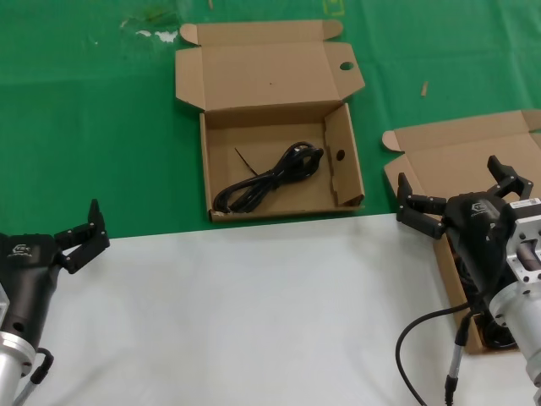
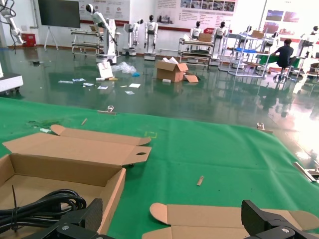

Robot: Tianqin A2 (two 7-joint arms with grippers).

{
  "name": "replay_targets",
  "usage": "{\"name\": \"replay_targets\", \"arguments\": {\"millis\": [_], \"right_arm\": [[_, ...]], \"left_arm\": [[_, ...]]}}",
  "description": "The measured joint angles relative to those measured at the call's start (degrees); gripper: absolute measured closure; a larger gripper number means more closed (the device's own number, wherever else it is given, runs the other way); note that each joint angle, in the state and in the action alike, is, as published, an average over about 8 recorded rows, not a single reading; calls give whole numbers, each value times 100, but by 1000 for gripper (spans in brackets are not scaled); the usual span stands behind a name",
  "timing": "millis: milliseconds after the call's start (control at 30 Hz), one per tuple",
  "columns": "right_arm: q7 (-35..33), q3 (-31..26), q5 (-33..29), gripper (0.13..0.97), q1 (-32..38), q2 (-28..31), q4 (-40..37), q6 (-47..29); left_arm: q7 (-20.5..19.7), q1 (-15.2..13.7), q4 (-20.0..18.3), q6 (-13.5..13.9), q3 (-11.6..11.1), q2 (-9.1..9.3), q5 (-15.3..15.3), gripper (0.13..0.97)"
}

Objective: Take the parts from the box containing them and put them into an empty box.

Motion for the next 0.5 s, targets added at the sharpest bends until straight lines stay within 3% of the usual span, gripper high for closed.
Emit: {"name": "replay_targets", "arguments": {"millis": [500], "right_arm": [[0, 0, 0, 129, 0, 0, 0, 0]], "left_arm": [[0, 0, 0, 0, 0, 0, 0, 132]]}}
